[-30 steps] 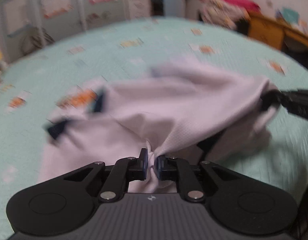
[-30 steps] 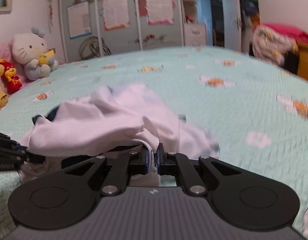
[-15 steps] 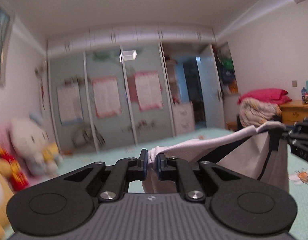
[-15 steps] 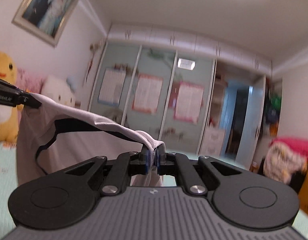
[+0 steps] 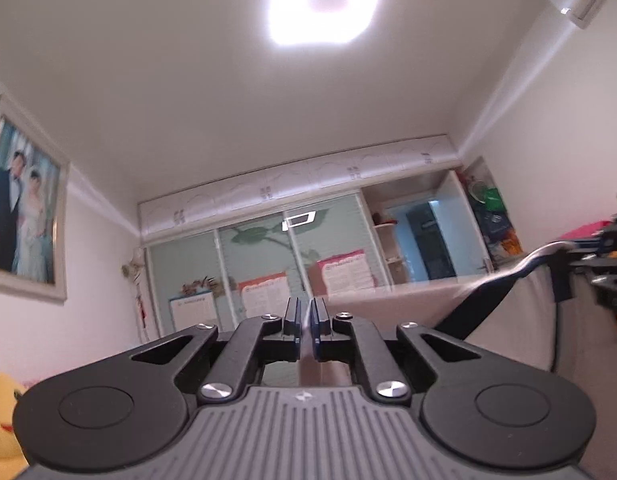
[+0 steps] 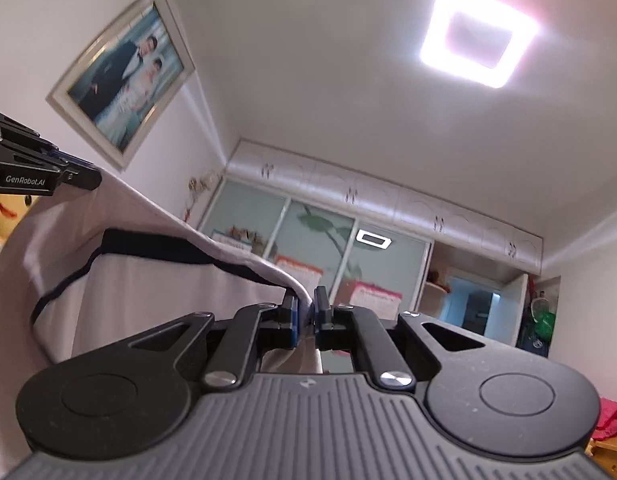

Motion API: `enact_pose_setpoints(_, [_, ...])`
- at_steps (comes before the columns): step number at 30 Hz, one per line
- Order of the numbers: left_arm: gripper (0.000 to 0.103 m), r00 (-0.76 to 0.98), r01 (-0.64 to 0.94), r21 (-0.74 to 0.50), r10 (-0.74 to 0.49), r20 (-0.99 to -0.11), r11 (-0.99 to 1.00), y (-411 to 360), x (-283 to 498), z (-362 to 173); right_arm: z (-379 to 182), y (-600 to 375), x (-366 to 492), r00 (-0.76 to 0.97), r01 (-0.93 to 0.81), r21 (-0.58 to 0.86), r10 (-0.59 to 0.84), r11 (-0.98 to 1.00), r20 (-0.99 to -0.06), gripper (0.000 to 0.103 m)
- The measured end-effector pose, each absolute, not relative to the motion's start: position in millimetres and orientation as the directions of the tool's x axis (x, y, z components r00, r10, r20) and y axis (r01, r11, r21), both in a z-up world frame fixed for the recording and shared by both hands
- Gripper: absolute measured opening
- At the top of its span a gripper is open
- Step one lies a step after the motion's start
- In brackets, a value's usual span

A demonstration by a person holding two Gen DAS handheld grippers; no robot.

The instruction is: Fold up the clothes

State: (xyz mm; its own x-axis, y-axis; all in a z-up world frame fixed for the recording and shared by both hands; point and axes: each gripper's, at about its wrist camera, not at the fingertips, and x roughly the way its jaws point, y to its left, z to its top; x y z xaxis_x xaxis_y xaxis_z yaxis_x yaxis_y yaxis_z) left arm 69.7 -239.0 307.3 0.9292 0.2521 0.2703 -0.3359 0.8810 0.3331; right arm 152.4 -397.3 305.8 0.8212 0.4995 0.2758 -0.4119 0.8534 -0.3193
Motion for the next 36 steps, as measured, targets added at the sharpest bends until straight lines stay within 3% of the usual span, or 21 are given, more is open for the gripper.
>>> enact_pose_setpoints(4, [0.003,0.952,-0.297,0.36,0.244,0.184,0.885,-238,69,284,295,-394,165,0.824,-0.474,-0.282,0.533,0.834,0.192,0.006])
enact_pose_setpoints(13, [0.008,0.932,-0.117,0.264,0.197,-0.304,0.958,-203,94,132,160,-374,201,0.841,-0.541,-0.264,0.517,0.799,-0.158,0.006])
enact_pose_setpoints(18, [0.011,0.86,-0.011,0.189,0.106,-0.5,0.982,-198,104,49,107,-399,207,0.816,-0.545,-0.066,0.51,0.836,-0.273,0.006])
enact_pose_setpoints(19, [0.015,0.854,0.021,0.177,0.075,-0.515,0.984,-204,107,37,102,-405,206,0.814,-0.538,-0.034,0.509,0.842,-0.279,0.006])
enact_pose_setpoints(21, [0.046,0.853,0.083,0.178,0.022,-0.522,0.981,-222,112,15,91,-419,203,0.814,-0.521,0.022,0.504,0.853,-0.288,0.006])
enact_pose_setpoints(23, [0.061,0.866,0.137,0.238,0.001,-0.501,0.962,-247,116,-5,82,-428,201,0.809,-0.513,0.066,0.508,0.856,-0.294,0.006])
enact_pose_setpoints(27, [0.071,0.898,0.188,0.427,0.022,-0.439,0.885,-290,124,-32,75,-442,201,0.796,-0.522,0.129,0.536,0.843,-0.281,0.006])
enact_pose_setpoints(32, [0.076,0.922,0.214,0.521,0.006,-0.388,0.826,-301,133,-38,65,-482,177,0.7,-0.634,0.291,0.692,0.716,-0.177,0.006])
enact_pose_setpoints(36, [0.086,0.933,0.255,0.59,-0.036,-0.357,0.766,-310,122,-46,49,-508,149,0.635,-0.68,0.316,0.747,0.662,-0.198,0.006])
